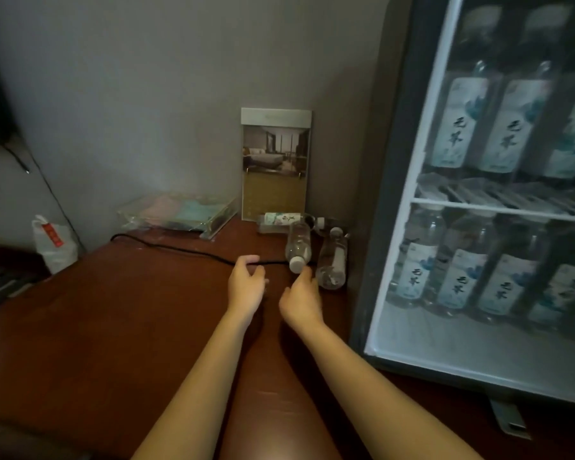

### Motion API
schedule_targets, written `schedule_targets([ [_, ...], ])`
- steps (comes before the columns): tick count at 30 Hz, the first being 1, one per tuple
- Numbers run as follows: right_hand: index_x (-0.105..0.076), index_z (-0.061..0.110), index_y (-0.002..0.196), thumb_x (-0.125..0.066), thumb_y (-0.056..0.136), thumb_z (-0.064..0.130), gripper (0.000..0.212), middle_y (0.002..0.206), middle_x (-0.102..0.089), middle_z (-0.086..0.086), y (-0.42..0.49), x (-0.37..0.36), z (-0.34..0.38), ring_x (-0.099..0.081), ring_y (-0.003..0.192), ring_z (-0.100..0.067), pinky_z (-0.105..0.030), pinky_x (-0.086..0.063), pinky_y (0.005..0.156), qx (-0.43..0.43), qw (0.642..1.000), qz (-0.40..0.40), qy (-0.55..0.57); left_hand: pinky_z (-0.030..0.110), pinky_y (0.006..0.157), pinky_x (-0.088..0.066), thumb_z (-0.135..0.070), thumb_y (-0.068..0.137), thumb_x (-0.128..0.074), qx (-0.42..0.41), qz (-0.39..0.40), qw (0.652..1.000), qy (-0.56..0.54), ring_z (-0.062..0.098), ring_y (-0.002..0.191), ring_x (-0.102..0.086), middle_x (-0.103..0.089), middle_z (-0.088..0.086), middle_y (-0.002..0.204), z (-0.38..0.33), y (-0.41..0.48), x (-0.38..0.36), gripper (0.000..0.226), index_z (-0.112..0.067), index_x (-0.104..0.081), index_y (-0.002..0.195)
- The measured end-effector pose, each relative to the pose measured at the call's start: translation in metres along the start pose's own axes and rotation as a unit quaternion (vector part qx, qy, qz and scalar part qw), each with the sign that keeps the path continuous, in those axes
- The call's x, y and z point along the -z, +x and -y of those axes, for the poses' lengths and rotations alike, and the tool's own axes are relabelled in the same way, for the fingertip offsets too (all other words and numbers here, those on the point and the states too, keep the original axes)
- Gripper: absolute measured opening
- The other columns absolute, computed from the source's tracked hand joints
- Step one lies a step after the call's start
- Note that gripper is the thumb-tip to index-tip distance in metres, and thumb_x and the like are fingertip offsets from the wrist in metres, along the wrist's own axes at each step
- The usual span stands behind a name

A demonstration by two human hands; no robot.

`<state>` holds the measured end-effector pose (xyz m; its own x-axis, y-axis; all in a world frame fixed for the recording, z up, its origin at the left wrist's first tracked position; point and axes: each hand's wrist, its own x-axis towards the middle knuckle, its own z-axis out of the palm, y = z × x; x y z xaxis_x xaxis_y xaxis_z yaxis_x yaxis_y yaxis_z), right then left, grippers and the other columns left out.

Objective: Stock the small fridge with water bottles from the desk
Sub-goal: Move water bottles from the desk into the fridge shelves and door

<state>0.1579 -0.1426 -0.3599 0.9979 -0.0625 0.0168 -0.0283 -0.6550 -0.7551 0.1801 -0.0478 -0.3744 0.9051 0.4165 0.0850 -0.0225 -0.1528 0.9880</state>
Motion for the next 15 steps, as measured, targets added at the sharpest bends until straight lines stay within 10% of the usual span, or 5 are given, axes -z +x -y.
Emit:
schedule_targets([
  [15,-0.036,0.022,0.133,-0.040,0.094,0.007,0.042,0.129,-0.036,-0.021,0.069,-0.031,0.014,-0.053,0.106,-0.037,-0.041,-0.046,0.082,-0.026,0.984,-0.067,-0.165,0.036,0.075,-0.052,-0.010,0.092,-0.050,-0.046,-0.012,0.998,0.045,0.013,0.073,-0.063,-0.057,-0.013,0.087,0.021,0.020,0.027,0.017,-0.019,-0.059,0.104],
])
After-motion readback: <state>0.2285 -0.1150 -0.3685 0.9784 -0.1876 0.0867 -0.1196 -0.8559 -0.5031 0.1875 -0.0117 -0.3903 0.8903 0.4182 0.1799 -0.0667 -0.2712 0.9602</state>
